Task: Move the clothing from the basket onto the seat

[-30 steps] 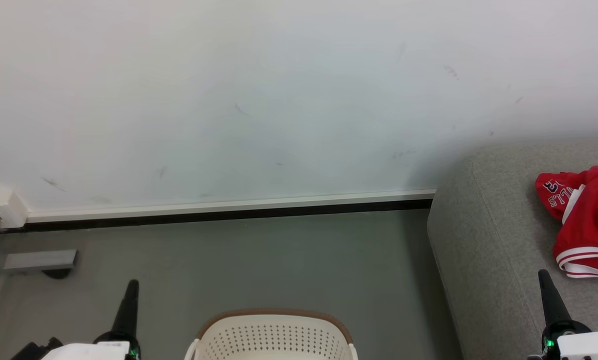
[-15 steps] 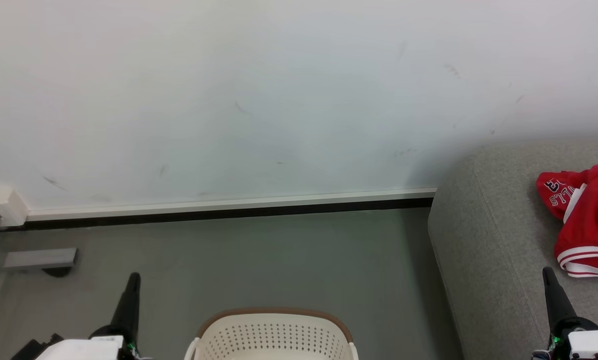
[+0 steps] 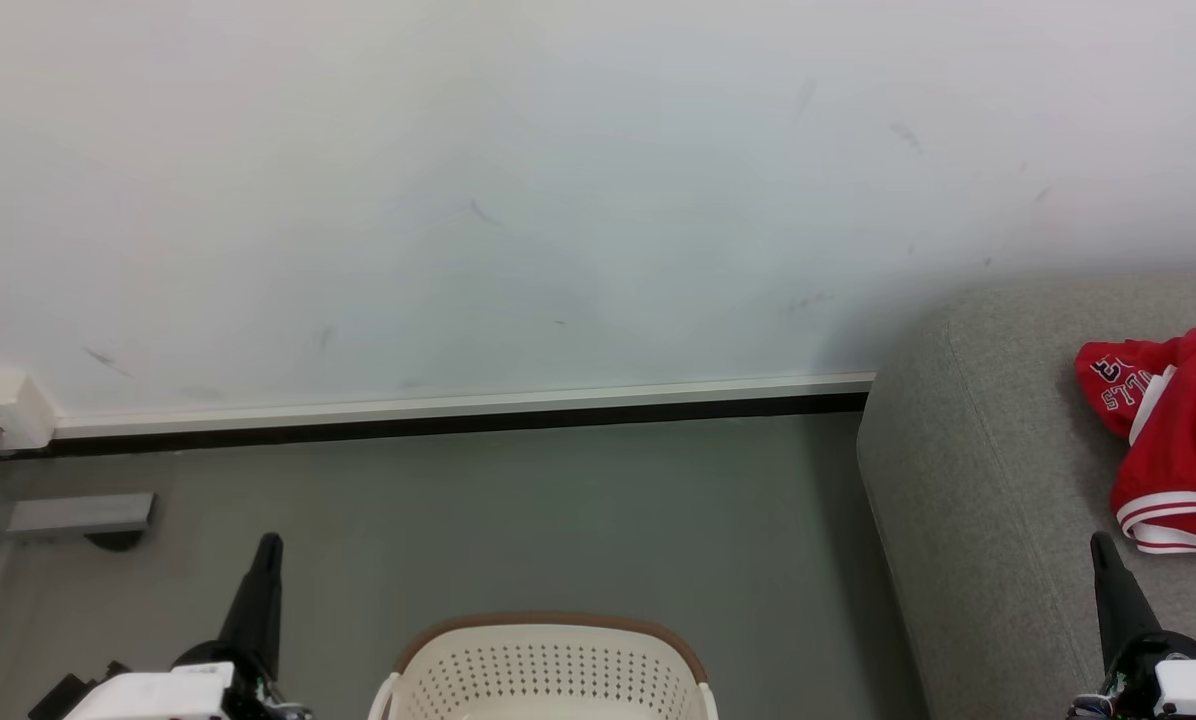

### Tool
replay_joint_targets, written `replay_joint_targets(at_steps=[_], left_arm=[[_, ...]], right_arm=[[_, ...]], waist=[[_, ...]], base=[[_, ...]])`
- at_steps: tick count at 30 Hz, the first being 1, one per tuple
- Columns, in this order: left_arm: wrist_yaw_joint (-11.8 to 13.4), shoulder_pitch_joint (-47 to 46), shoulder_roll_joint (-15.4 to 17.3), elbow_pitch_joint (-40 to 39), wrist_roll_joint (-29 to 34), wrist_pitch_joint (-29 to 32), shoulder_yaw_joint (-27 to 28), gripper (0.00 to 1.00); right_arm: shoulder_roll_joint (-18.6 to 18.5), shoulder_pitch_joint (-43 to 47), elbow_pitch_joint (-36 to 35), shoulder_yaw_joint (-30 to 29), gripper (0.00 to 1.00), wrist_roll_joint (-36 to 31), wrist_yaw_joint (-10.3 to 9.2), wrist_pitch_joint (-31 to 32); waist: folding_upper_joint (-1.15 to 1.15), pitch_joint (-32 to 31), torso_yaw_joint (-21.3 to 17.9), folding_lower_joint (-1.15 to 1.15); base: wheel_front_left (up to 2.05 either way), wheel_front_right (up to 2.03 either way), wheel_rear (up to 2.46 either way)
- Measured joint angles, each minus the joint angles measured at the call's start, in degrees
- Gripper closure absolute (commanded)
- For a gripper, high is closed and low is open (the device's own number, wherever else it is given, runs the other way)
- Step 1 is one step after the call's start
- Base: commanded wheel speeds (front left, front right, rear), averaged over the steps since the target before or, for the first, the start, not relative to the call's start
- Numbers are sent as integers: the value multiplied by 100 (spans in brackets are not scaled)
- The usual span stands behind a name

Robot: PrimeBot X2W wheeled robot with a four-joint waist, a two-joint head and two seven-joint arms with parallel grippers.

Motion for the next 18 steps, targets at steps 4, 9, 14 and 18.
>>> replay_joint_targets(at_steps=[4,9,14,18], left_arm=[[-3,-20,0,-11,-175,33,-1,100],[-16,-36,1,-20,-268,58,-2,100],[-16,-36,2,-21,-268,58,-1,100],[-16,-36,2,-22,-269,58,-1,100]], right_arm=[[15,-15,-1,-30,100,138,0,38],[25,-34,-2,-59,100,223,0,70],[29,-43,-2,-65,100,223,0,71],[31,-45,-2,-68,100,223,0,80]], waist=[[0,7,2,0],[0,13,4,0],[0,13,4,0],[0,13,4,0]], base=[[0,0,0],[0,0,0],[0,0,0],[0,0,0]])
